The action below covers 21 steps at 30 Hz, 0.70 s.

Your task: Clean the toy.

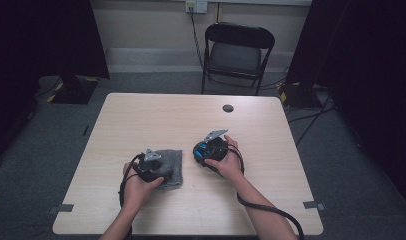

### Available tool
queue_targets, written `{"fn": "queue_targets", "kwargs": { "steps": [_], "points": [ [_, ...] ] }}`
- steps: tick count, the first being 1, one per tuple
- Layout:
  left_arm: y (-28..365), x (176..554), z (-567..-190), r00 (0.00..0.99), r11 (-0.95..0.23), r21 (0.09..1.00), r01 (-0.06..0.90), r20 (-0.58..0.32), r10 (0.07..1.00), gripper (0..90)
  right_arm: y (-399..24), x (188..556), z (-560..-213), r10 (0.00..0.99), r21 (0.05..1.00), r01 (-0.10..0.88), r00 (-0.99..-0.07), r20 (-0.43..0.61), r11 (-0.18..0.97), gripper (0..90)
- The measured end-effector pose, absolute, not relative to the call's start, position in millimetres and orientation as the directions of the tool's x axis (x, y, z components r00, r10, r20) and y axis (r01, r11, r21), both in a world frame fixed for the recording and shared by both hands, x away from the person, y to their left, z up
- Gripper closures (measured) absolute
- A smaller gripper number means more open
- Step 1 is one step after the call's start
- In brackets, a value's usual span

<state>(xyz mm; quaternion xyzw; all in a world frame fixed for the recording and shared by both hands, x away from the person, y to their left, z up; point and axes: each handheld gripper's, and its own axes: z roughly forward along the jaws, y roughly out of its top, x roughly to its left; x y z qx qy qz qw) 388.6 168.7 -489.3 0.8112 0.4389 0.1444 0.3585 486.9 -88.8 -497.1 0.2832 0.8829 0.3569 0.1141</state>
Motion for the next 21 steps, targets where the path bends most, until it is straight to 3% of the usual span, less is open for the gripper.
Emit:
{"fn": "queue_targets", "kwargs": {
  "steps": [3, 6, 9, 13, 21],
  "points": [
    [161.7, 386.5, -488.0, 0.593, -0.433, 0.684, 0.587, 0.0, 0.805, 46.4, -90.6, 485.5, -497.1, 0.584, 0.696, 0.418, -0.812, -0.003, 0.584, 25.4],
    [161.6, 387.6, -485.8, 0.601, -0.431, 0.679, 0.594, -0.018, 0.799, 65.8, -92.5, 483.6, -496.8, 0.588, 0.699, 0.414, -0.809, -0.01, 0.582, 25.4],
    [163.4, 388.1, -486.5, 0.601, -0.402, 0.691, 0.6, -0.059, 0.797, 73.4, -95.9, 481.8, -495.3, 0.594, 0.711, 0.414, -0.805, -0.005, 0.568, 25.4],
    [166.7, 390.9, -485.4, 0.604, -0.367, 0.708, 0.603, -0.104, 0.79, 76.1, -100.5, 479.0, -492.0, 0.589, 0.715, 0.409, -0.808, -0.004, 0.567, 25.5],
    [163.9, 394.7, -479.5, 0.63, -0.361, 0.75, 0.554, -0.094, 0.771, 76.7, -117.3, 473.5, -484.8, 0.593, 0.747, 0.417, -0.804, 0.039, 0.518, 25.5]
  ]
}}
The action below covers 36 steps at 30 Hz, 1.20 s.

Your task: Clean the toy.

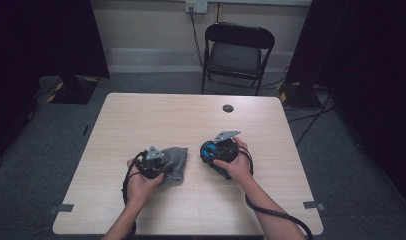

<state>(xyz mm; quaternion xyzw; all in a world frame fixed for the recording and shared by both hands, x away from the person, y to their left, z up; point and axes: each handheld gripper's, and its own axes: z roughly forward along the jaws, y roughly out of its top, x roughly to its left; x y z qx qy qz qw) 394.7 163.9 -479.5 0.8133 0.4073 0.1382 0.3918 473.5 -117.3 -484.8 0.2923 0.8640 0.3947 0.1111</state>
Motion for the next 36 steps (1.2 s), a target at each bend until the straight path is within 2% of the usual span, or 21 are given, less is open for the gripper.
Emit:
{"fn": "queue_targets", "kwargs": {
  "steps": [11, 19, 24, 36],
  "points": [
    [161.0, 416.3, -464.5, 0.644, -0.349, 0.779, 0.521, -0.09, 0.76, 76.7, -125.4, 459.5, -466.3, 0.555, 0.779, 0.389, -0.83, 0.065, 0.491, 25.5],
    [134.2, 434.2, -441.0, 0.756, -0.45, 0.774, 0.445, -0.056, 0.652, 76.7, -114.2, 441.7, -451.3, 0.488, 0.793, 0.334, -0.871, 0.055, 0.509, 25.5],
    [118.5, 430.5, -437.8, 0.807, -0.482, 0.777, 0.404, -0.055, 0.588, 76.7, -114.1, 441.9, -449.2, 0.492, 0.786, 0.332, -0.869, 0.04, 0.522, 25.5],
    [107.8, 424.1, -434.5, 0.855, -0.503, 0.793, 0.344, -0.042, 0.517, 76.7, -130.4, 446.7, -453.0, 0.537, 0.769, 0.371, -0.843, 0.043, 0.521, 25.5]
  ]
}}
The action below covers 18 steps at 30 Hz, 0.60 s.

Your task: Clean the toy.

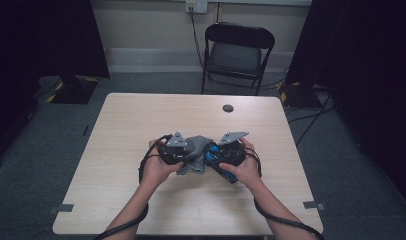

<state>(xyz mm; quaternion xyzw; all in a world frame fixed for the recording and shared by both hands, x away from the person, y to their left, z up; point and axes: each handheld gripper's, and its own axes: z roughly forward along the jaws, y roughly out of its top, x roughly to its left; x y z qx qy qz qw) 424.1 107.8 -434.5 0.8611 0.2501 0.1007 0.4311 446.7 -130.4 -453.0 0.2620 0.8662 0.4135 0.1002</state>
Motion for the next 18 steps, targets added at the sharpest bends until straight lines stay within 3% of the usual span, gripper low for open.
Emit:
{"fn": "queue_targets", "kwargs": {
  "steps": [18],
  "points": [
    [106.5, 410.5, -436.0, 0.884, -0.506, 0.804, 0.313, -0.051, 0.465, 76.5, -146.6, 462.7, -447.3, 0.596, 0.755, 0.409, -0.802, 0.031, 0.511, 25.5]
  ]
}}
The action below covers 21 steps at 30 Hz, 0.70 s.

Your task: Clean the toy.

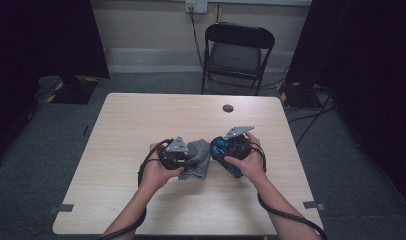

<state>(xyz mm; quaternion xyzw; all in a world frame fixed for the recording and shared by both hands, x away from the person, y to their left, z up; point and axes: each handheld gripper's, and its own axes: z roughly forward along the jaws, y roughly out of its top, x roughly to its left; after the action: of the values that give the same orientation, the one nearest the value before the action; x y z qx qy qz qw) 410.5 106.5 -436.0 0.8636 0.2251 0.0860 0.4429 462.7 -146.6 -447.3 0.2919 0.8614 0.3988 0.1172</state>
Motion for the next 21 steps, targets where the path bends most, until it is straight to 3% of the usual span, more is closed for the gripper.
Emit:
{"fn": "queue_targets", "kwargs": {
  "steps": [13, 21],
  "points": [
    [116.1, 396.3, -444.3, 0.895, -0.528, 0.788, 0.316, -0.064, 0.441, 76.4, -154.4, 470.7, -446.3, 0.635, 0.756, 0.445, -0.771, 0.05, 0.48, 25.5],
    [132.1, 403.1, -441.5, 0.86, -0.497, 0.793, 0.351, -0.063, 0.506, 76.3, -159.2, 465.1, -439.3, 0.622, 0.767, 0.43, -0.781, 0.051, 0.477, 25.5]
  ]
}}
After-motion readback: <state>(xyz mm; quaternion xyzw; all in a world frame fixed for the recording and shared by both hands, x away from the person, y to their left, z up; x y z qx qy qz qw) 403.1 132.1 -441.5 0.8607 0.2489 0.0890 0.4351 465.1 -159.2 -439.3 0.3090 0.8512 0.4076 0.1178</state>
